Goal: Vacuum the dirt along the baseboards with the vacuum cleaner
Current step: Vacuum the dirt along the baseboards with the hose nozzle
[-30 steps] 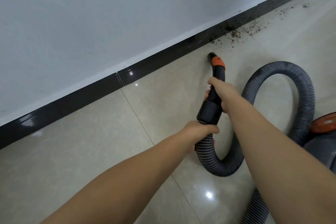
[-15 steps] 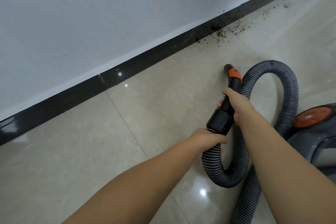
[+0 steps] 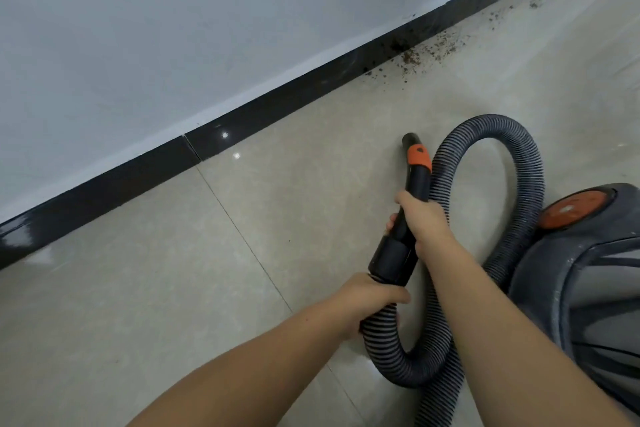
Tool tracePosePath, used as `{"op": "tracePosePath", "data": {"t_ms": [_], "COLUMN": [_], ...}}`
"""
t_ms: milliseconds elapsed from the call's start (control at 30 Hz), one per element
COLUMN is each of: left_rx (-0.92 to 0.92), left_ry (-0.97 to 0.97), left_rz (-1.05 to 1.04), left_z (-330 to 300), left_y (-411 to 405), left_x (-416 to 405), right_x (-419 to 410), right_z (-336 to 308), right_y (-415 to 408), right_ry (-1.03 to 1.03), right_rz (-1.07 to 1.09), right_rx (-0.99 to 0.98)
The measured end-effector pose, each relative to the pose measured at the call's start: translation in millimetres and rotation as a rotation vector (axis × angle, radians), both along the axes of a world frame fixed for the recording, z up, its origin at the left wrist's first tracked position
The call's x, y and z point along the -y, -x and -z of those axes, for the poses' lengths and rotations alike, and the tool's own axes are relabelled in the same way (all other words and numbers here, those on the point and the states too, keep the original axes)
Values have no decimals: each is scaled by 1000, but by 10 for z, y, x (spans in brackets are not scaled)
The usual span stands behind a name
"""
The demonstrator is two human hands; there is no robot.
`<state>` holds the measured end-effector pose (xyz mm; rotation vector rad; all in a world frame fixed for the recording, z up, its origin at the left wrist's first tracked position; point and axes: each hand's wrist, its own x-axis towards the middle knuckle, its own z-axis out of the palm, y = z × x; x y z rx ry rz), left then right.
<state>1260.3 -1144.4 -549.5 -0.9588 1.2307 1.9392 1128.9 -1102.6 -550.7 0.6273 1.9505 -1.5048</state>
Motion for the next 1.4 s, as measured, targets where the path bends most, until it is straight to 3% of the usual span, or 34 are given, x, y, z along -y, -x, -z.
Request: {"op": "tracePosePath", "data": {"t_ms": [233, 467, 667, 833, 1033, 1167, 1400], "left_rx": [4, -75, -223, -325, -358, -378, -529], "left_ry": [80, 387, 657, 794, 908, 857, 797], "left_rz": [-32, -42, -88, -146, -189, -222, -7], "left_z": [-291, -508, -603, -1032, -2064, -3034, -5039], "left_y": [-391, -1142, -2031, -2413, -2536, -2537, -2177], "left_x": [196, 923, 1108, 1062, 1018, 893, 873], "right_x": [276, 927, 1221, 1239, 1184, 1146, 795], "right_z": [-188, -432, -821, -1490, -2682, -3733, -5703], "right_y": [-345, -1131, -2008, -2447, -2675, -2676, -2375], "right_ry": [2, 148, 207, 265, 175, 77, 120], "right_rz": [-86, -75, -91, -124, -130, -226, -114], "right_rx": [67, 116, -78, -228, -389, -450, -486]}}
